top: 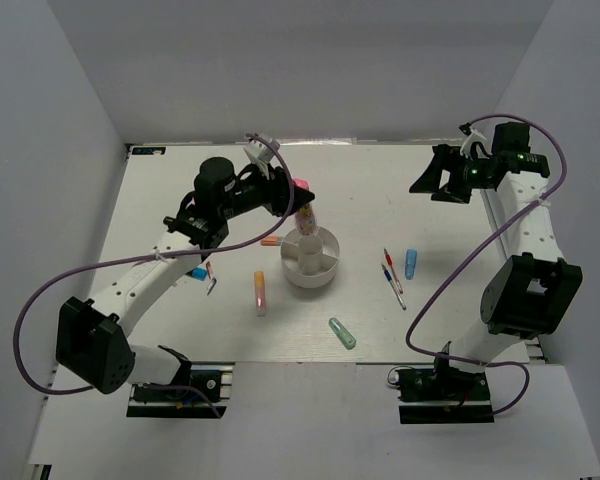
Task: Sort the stationery into containers
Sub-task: Place the stationery in the storage box.
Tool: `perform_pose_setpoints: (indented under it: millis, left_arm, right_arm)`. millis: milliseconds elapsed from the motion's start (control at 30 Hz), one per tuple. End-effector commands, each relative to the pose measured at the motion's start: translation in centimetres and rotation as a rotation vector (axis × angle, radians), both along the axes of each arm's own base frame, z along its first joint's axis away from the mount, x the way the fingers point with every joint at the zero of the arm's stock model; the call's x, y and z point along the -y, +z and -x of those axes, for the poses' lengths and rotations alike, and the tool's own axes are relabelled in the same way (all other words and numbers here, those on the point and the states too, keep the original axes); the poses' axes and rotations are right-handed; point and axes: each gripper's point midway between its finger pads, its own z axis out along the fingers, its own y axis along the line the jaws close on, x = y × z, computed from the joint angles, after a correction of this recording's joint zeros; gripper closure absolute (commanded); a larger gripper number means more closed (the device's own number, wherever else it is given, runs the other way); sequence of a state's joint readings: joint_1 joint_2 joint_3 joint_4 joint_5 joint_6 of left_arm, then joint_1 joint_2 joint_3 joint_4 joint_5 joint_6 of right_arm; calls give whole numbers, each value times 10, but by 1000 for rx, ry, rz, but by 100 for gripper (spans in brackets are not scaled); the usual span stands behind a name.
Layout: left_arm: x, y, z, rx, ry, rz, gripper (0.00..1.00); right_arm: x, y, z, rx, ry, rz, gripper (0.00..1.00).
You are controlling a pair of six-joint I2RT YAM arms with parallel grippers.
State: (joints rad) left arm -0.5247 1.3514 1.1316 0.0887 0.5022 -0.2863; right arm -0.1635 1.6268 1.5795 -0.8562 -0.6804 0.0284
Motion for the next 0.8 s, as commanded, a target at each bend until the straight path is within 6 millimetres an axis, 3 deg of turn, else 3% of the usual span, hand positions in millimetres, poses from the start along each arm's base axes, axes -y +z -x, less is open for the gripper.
perform_pose_setpoints:
  millis: [0, 400, 767]
  left_arm:
    - [3, 15, 15, 93, -60, 27, 100]
    - [12, -15, 10, 163, -90, -43, 100]
    - [19, -35, 4, 116, -111, -53, 100]
  right_arm:
    - [-4, 14, -1, 76, 34, -4, 13]
    - [-5, 4, 4, 118, 65, 20, 14]
    - [-2, -11, 4, 114, 78, 50, 15]
